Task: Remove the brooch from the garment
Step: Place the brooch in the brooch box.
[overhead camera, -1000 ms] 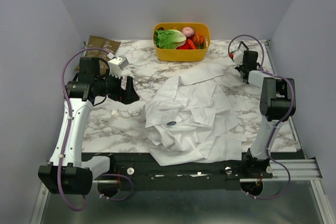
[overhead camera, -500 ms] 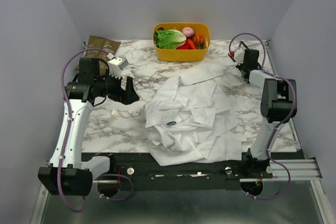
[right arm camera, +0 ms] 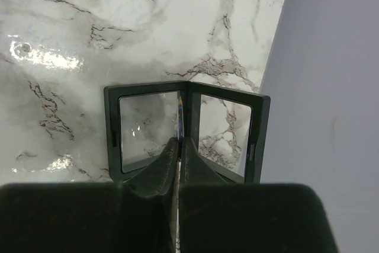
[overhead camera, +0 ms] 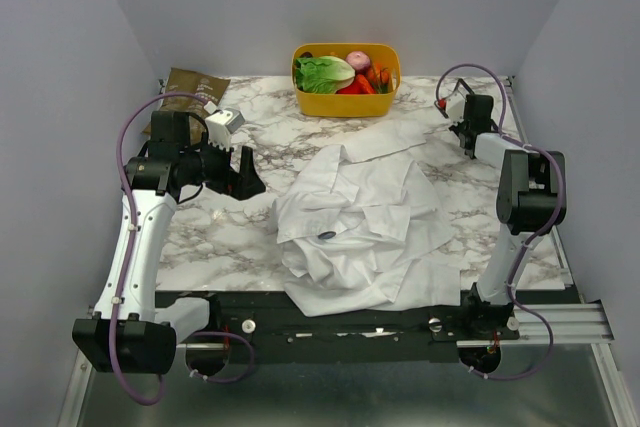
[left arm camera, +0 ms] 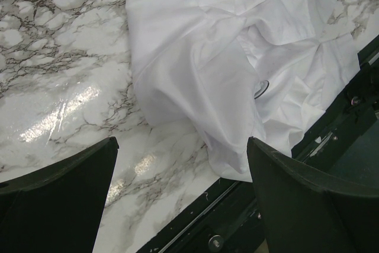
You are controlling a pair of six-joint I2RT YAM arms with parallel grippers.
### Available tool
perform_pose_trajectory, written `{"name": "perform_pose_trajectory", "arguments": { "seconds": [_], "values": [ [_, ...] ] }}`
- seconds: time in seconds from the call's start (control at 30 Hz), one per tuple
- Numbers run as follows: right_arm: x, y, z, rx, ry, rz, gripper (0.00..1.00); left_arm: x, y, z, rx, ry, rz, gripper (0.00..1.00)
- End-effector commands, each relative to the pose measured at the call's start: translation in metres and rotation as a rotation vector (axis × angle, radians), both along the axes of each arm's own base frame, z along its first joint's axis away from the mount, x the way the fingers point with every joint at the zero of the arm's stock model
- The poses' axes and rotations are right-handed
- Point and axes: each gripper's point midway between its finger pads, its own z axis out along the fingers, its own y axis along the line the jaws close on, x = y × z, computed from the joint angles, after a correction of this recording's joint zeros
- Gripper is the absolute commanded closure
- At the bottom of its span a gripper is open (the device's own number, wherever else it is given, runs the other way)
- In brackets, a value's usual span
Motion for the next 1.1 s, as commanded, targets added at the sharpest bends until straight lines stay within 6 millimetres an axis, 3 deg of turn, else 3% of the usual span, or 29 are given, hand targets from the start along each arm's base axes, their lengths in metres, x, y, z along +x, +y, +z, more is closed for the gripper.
{"name": "perform_pose_trajectory", "arguments": {
  "seconds": [0.0, 0.23, 0.37, 0.47, 1.07],
  "values": [
    [-0.009, -0.004, -0.007, -0.006, 0.060, -0.012, 0.91, -0.001, -0.001, 0.003, 0.000, -0.027, -0.005, 0.01],
    [-0.008, -0.005, -0.008, -0.009, 0.067, -0.016, 0.79, -0.003, -0.001, 0.004, -0.001, -0.030, -0.005, 0.01],
    [-0.010, -0.005, -0.008, -0.006, 0.072, -0.014, 0.61, -0.003, -0.001, 0.003, 0.000, -0.033, -0.005, 0.01],
    [-0.010, -0.004, -0.008, -0.004, 0.075, -0.012, 0.54, -0.004, -0.001, 0.004, -0.001, -0.035, -0.005, 0.01],
    [-0.010, -0.001, 0.010, 0.021, 0.047, -0.016, 0.33, -0.003, -0.001, 0.002, 0.000, -0.031, -0.005, 0.01]
  ]
}}
